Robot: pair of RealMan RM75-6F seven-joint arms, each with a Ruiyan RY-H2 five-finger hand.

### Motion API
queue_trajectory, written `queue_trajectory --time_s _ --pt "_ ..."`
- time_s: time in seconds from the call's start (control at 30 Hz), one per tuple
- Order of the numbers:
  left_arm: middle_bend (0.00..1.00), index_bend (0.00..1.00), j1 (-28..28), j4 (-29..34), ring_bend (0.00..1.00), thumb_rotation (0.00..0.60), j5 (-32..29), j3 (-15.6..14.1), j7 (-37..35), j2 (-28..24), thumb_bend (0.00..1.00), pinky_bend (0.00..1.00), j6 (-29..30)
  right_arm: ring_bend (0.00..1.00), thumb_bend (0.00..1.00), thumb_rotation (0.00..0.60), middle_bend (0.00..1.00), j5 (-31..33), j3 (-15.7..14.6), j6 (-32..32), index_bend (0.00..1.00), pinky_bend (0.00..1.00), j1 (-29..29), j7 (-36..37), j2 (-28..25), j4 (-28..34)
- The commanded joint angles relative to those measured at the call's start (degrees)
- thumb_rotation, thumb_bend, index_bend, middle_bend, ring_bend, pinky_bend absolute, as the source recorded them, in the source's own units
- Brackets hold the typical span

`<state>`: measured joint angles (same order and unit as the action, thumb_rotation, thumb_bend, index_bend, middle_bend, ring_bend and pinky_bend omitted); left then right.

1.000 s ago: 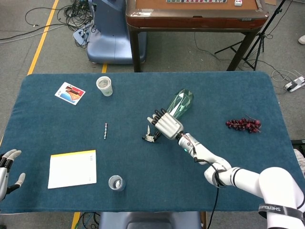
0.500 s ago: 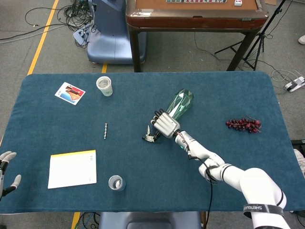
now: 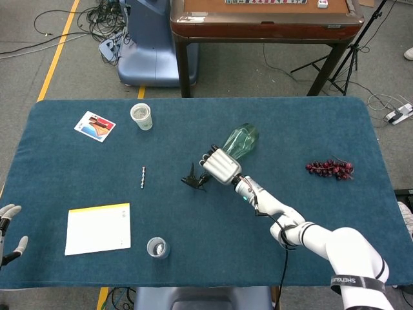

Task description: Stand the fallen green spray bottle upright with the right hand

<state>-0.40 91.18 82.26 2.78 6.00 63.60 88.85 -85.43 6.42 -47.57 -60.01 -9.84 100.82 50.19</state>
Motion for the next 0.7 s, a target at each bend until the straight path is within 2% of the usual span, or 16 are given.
queue_trajectory --time_s 0.03,0.2,0.33,0.5,0.7 --pt "0.17 0.20 -0.1 0.0 0.17 0.600 0.1 0.1 0.0 0.0 0.33 0.06 0.0 0.38 0.34 0.600 0.55 0.4 1.5 -4.1 0.67 0.29 2.6 5.7 -4.8 8.0" --pt "0.17 0.20 -0.3 0.2 0.17 0.600 0.5 0.1 0.0 -0.1 0.33 0.06 -0.2 0.38 0.34 0.600 0.55 5.0 4.5 -5.4 0.67 0.29 6.3 15.8 -11.9 20.5" --pt "0.17 0.20 -0.3 0.3 0.17 0.600 0.7 0.0 0.0 -0.1 0.33 0.06 -0.2 0.38 0.34 0.600 0.55 7.6 6.3 -5.3 0.67 0.29 8.8 24.7 -17.1 28.0" --pt "0.17 0.20 -0.3 0.4 0.17 0.600 1.2 0.0 0.0 -0.1 0.33 0.06 0.0 0.38 0.34 0.600 0.55 11.0 7.7 -2.5 0.67 0.29 11.3 36.5 -21.8 33.9" --pt "0.17 0.20 -0.5 0.4 0.17 0.600 1.7 -0.1 0.0 0.1 0.33 0.06 0.0 0.38 0.34 0.600 0.55 11.1 8.2 0.0 0.67 0.29 13.9 49.8 -24.7 36.1"
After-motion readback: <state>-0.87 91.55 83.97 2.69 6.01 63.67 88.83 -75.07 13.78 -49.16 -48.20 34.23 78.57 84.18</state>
